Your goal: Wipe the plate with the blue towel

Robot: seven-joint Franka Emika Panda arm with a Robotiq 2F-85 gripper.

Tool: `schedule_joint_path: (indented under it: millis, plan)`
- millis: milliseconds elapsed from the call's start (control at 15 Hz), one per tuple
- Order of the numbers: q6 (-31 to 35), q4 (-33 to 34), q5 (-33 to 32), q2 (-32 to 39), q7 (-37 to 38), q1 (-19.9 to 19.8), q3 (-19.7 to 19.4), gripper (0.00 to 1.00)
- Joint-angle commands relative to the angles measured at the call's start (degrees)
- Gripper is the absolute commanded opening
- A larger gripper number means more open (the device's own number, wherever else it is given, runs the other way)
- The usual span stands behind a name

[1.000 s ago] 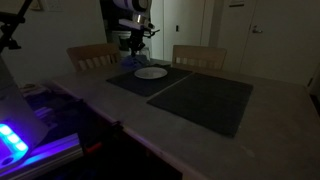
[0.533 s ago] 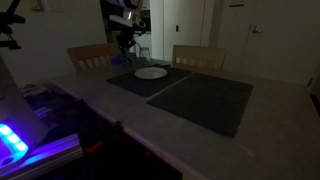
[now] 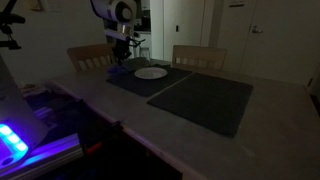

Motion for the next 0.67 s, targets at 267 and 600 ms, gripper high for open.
schedule_joint_path:
  millis: [267, 600]
  plan:
    - [0.4, -1.3, -4.9, -3.4, 1.5, 0.9, -1.7, 0.51]
    - [-4.1, 0.3, -6.7, -7.4, 0.4, 0.6, -1.8, 0.86]
